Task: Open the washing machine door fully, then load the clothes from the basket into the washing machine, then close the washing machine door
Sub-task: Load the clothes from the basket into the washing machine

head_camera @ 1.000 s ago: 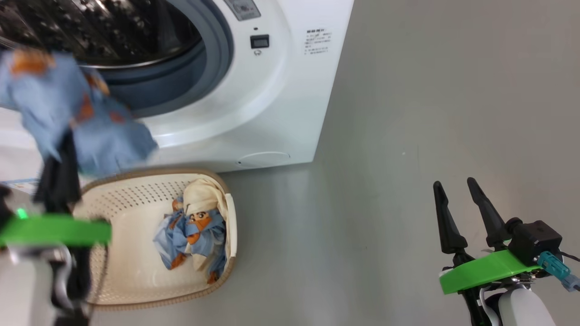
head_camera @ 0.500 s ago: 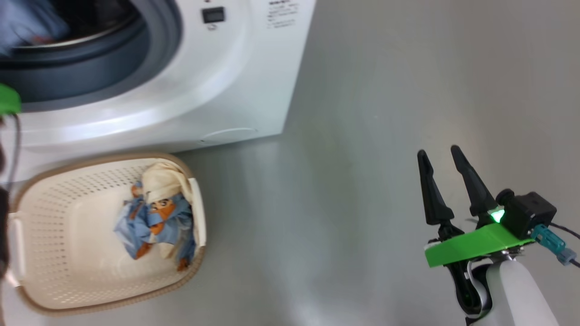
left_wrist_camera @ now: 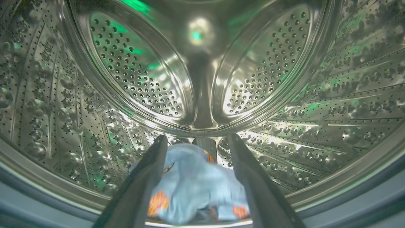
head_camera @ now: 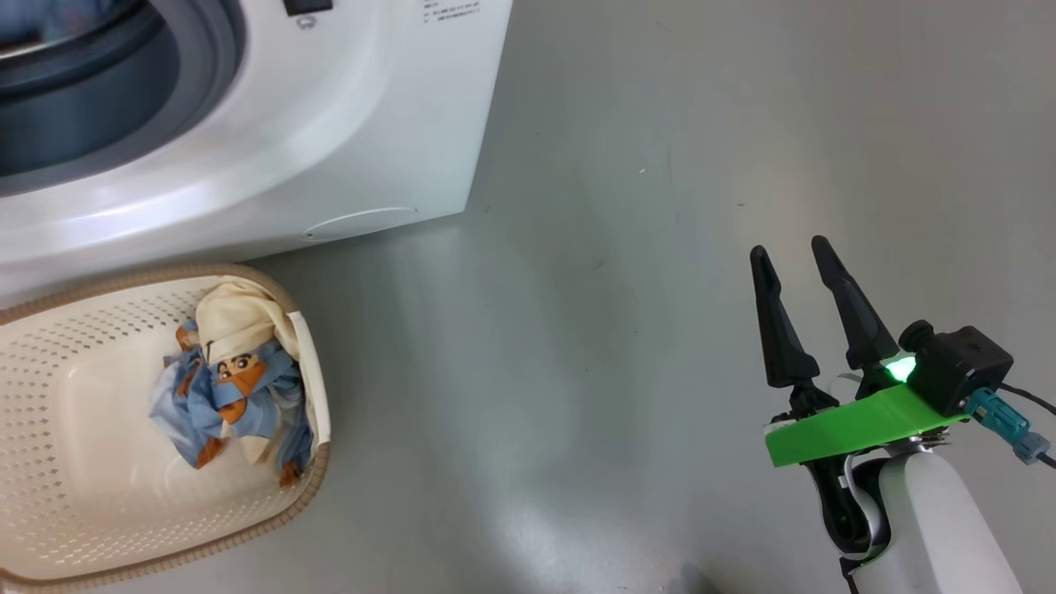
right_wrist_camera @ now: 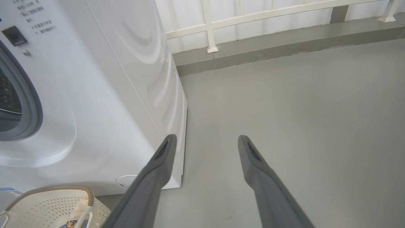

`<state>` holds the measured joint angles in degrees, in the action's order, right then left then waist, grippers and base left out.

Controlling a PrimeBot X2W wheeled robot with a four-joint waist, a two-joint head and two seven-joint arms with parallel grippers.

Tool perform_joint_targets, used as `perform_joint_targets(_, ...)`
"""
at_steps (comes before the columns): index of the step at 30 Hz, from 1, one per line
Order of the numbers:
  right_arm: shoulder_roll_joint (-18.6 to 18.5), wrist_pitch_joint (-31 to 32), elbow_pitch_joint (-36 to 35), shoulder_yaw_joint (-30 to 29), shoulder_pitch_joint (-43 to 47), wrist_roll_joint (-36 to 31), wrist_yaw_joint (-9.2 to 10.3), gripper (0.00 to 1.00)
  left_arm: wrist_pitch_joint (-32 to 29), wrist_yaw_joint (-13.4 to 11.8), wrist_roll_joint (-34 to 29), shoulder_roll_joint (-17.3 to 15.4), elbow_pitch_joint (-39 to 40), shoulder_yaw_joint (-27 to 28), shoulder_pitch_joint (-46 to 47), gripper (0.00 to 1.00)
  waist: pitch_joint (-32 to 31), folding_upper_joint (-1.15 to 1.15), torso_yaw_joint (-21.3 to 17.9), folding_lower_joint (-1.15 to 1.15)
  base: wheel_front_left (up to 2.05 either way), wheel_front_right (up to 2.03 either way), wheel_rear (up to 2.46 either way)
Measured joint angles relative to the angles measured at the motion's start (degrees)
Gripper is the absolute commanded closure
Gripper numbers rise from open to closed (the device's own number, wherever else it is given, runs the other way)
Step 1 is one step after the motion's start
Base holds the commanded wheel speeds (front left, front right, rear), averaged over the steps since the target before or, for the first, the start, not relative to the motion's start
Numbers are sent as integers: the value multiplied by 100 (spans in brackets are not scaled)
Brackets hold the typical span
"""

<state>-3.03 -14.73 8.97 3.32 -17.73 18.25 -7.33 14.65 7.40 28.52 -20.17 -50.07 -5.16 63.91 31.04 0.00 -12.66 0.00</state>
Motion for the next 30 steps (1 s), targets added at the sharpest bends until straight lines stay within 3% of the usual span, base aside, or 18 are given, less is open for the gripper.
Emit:
perform_joint_targets(11, 0, 0, 13, -26, -1, -12, 0, 0, 0, 0, -112, 27, 159, -27, -229, 0, -117, 0, 144, 0, 0, 0, 0)
perform_joint_targets(21, 0, 0, 100, -122, 4, -126, 0, 0, 0, 0, -210, 326, 600, 90, -1332, 0, -374, 0, 338, 0, 0, 0, 0)
perform_joint_targets(30, 1, 0, 193, -271, 256, -319, 0, 0, -1, 0, -447, 688, 1457, 463, -2661, 0, -793, 0, 500, 0, 0, 0, 0)
